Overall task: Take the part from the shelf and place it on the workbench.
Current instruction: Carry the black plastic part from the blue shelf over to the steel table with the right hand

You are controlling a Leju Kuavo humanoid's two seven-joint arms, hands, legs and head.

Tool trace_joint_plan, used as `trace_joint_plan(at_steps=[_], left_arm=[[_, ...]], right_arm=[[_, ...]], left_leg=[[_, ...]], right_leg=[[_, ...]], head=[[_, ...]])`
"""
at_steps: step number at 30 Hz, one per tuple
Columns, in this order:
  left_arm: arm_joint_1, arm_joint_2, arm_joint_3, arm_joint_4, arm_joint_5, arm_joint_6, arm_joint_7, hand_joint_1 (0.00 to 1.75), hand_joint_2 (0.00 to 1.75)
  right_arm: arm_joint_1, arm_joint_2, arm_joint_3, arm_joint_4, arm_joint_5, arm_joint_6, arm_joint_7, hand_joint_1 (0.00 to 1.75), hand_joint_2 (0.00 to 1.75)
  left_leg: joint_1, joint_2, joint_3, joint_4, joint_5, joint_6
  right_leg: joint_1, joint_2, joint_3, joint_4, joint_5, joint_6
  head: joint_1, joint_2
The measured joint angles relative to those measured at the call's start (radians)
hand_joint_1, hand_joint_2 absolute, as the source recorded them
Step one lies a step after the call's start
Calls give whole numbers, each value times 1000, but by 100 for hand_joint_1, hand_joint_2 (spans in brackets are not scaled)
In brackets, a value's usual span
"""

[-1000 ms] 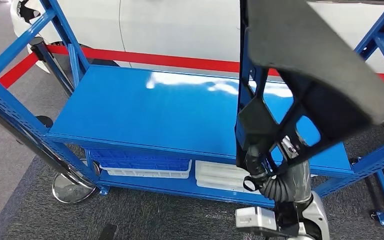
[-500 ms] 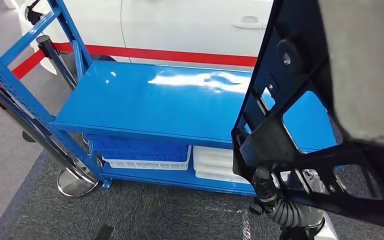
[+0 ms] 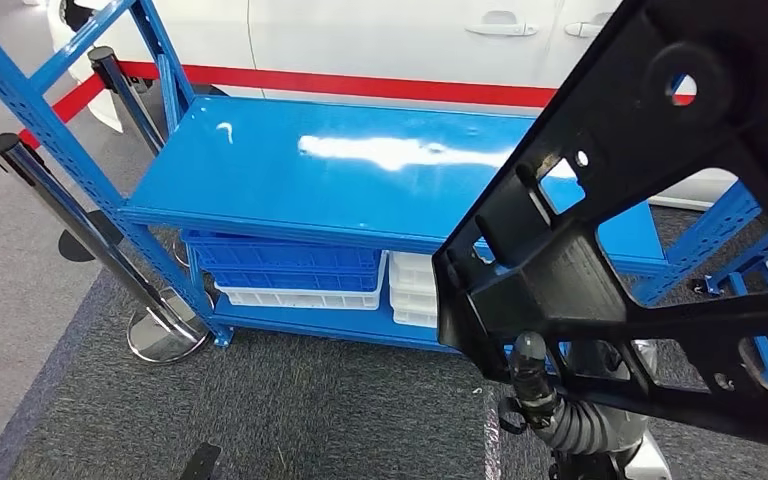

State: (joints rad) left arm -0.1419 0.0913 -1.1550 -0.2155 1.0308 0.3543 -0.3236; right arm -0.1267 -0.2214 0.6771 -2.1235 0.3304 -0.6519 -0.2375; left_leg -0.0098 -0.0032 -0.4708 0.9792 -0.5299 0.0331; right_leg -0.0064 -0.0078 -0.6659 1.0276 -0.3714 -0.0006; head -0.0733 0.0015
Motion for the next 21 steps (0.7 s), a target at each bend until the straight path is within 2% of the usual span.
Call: trace_joint_plan(at_steps=[1, 2, 4, 5, 6, 7, 8, 9, 10, 11, 13, 14, 16, 17, 18, 20, 21], left_arm=[[1, 0, 0, 0, 1, 0, 0, 0, 175], [3, 0, 0, 0, 0, 0, 0, 0, 175], [3, 0, 0, 0, -1, 0, -1, 0, 175], [3, 0, 0, 0, -2, 0, -2, 0, 175], [2, 0, 0, 0, -2, 0, -2, 0, 175], [2, 0, 0, 0, -3, 0, -3, 0, 175], [2, 0, 0, 0, -4, 0, -4, 0, 175], [2, 0, 0, 0, -4, 0, -4, 0, 175], [2, 0, 0, 0, -5, 0, -5, 0, 175], [2, 0, 0, 0, -5, 0, -6, 0, 175], [2, 0, 0, 0, -8, 0, -7, 0, 175], [2, 0, 0, 0, -11, 1, -8, 0, 175], [2, -1, 0, -1, -20, 1, -7, 0, 175], [2, -2, -1, -1, -26, 3, -4, 0, 175], [1, -4, -1, -1, -31, 4, -1, 0, 175], [-3, -6, -1, -2, -41, 9, 5, 0, 175], [-6, -7, -1, -2, -43, 10, 7, 0, 175]], right_arm=[[0, 1, 0, 0, -3, 0, -2, 175, 175], [0, 1, 0, 1, -6, 1, -4, 175, 175], [0, 1, 0, 2, -14, 1, -9, 175, 175], [1, 1, 0, 2, -17, 1, -11, 175, 175], [1, 1, 0, 2, -19, 1, -13, 175, 175], [1, 1, 0, 2, -21, 1, -14, 175, 175], [1, 1, 0, 2, -22, 2, -15, 175, 175], [1, 1, 0, 2, -24, 2, -15, 175, 175], [1, 1, 0, 2, -24, 2, -15, 175, 175], [1, 2, 0, 2, -25, 3, -15, 175, 175], [1, 2, 0, 2, -26, 3, -16, 175, 175], [1, 2, 0, 2, -26, 2, -17, 175, 175], [1, 3, 0, 2, -29, 1, -18, 175, 175], [2, 3, 0, 2, -30, 0, -18, 175, 175], [2, 3, 0, 2, -32, -1, -17, 175, 175], [3, 3, 0, 2, -34, -2, -17, 175, 175], [3, 3, -1, 2, -35, -3, -17, 175, 175]], left_leg=[[3, 3, -6, -8, 15, 5], [7, 6, -14, -15, 31, 9], [9, 9, -43, -13, 55, 16], [9, 10, -60, -8, 65, 17], [9, 11, -78, -2, 74, 15], [10, 11, -97, 6, 81, 13], [11, 11, -118, 18, 88, 10], [13, 12, -138, 30, 93, 6], [15, 11, -157, 44, 98, 1], [15, 10, -173, 57, 101, -5], [13, 7, -185, 72, 110, -17], [11, 5, -186, 74, 116, -21], [15, 1, -191, 76, 122, -29], [18, 1, -200, 89, 101, -32], [20, 1, -213, 117, 62, -37], [21, 3, -242, 222, -51, -43], [21, 2, -251, 284, -92, -44]], right_leg=[[0, 2, -5, 7, -17, 5], [0, 4, -15, 34, -54, 10], [-5, 6, -42, 141, -160, 18], [-8, 6, -51, 204, -194, 22], [-10, 6, -54, 251, -202, 25], [-12, 5, -45, 274, -186, 29], [-15, 5, -20, 265, -153, 32], [-19, 5, 14, 233, -123, 35], [-22, 6, 56, 179, -118, 39], [-21, 7, 99, 118, -132, 39], [-16, 12, 142, 46, -172, 27], [-14, 14, 146, 36, -174, 17], [-14, 13, 131, 35, -160, -2], [-13, 11, 120, 35, -150, -10], [-13, 10, 108, 34, -139, -18], [-10, 9, 81, 33, -114, -27], [-8, 9, 66, 33, -102, -29]], head=[[1, 0], [4, 0], [7, 0], [8, 0], [8, 0], [8, 0], [8, 0], [8, 0], [8, 0], [8, 0], [7, 0], [5, 0], [4, 0], [3, 0], [2, 0], [-2, 0], [-4, 0]])
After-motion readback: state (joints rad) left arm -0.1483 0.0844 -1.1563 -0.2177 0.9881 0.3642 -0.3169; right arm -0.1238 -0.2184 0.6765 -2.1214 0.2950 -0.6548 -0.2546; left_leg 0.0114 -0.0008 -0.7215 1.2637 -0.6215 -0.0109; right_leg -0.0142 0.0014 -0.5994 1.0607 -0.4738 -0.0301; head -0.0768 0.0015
